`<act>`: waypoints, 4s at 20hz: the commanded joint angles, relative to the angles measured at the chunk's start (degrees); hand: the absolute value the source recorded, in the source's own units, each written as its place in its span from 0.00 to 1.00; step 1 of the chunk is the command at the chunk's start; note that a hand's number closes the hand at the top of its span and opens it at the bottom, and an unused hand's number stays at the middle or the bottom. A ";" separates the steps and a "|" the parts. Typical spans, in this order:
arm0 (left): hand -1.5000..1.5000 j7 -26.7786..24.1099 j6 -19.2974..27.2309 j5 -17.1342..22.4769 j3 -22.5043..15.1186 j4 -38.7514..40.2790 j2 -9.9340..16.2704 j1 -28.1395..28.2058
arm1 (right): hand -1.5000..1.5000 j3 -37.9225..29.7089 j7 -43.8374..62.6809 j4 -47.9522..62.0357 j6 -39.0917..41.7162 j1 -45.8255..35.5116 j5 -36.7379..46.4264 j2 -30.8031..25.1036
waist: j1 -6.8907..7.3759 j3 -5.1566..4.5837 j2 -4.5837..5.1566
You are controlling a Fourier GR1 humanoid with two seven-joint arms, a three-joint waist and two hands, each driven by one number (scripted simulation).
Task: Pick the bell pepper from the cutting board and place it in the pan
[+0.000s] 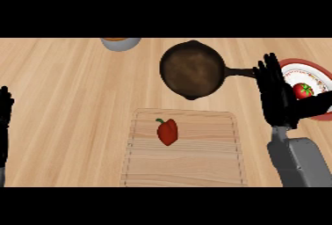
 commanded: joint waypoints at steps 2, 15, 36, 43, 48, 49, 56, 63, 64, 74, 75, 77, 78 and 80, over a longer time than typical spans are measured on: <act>0.50 0.03 -2.85 2.44 -1.93 -1.28 -2.76 -3.15 | 1.00 8.82 -1.78 3.30 13.37 -2.86 0.89 -0.11 | 1.91 -0.14 1.84; 0.50 10.44 -5.88 7.79 -7.01 0.95 -11.08 -15.31 | 0.00 18.46 -29.80 10.21 27.80 -12.36 23.22 -14.27 | 0.51 -0.11 1.70; 0.50 9.26 -8.92 5.97 -4.31 1.88 -13.29 -14.22 | 0.00 19.58 0.73 2.51 45.23 -37.25 34.04 -9.18 | 0.57 -0.23 1.27; 0.50 10.38 -9.77 5.17 -2.27 2.40 -12.59 -15.65 | 0.00 20.59 -0.90 4.39 51.58 -35.40 33.68 -4.38 | 0.86 -0.22 1.37; 0.50 11.04 -10.07 4.40 -2.11 3.58 -13.95 -16.86 | 0.00 23.62 10.06 -6.63 52.87 -28.86 36.13 -2.09 | 0.14 -0.22 1.19; 0.50 8.67 -11.66 5.14 -1.10 4.13 -13.87 -15.68 | 0.00 21.99 9.83 -4.22 53.99 -30.99 37.06 -2.08 | 0.47 -0.23 1.27; 0.50 11.36 -12.66 4.24 0.04 -0.58 -13.68 -13.75 | 0.00 21.48 10.03 -3.66 52.80 -26.86 44.27 1.06 | 0.75 -0.21 1.30; 0.50 9.55 -10.82 0.68 -1.99 0.31 -17.44 -12.72 | 0.00 20.40 7.85 5.21 53.80 -29.88 49.78 2.87 | 0.99 -0.21 1.40; 0.50 11.25 -11.68 1.05 -2.29 -1.88 -17.20 -12.06 | 0.00 21.45 7.44 4.08 54.57 -28.49 50.34 3.27 | 0.94 -0.21 1.34; 0.50 13.16 -16.85 4.21 4.50 1.81 -13.05 -16.82 | 0.00 24.72 -0.87 10.55 54.25 -27.94 58.58 5.52 | 0.81 -0.21 1.39; 0.50 9.50 -15.41 2.04 2.31 -0.60 -15.76 -11.91 | 0.00 24.06 -2.52 13.98 52.82 -29.17 60.32 6.64 | 1.04 -0.21 1.38; 0.50 11.28 -13.50 0.44 0.93 -4.27 -17.19 -10.03 | 0.00 25.28 -0.35 7.25 53.87 -24.43 61.44 6.11 | 0.81 -0.20 1.24; 0.50 11.62 -12.40 -0.30 1.36 1.12 -18.09 -15.21 | 0.00 25.62 -2.09 9.81 53.22 -25.68 63.23 5.80 | 0.65 -0.20 1.35; 0.50 12.01 -11.58 -1.17 -0.07 -1.91 -19.38 -13.68 | 0.00 26.71 -0.47 10.23 53.53 -26.13 65.17 6.93 | 0.75 -0.20 1.30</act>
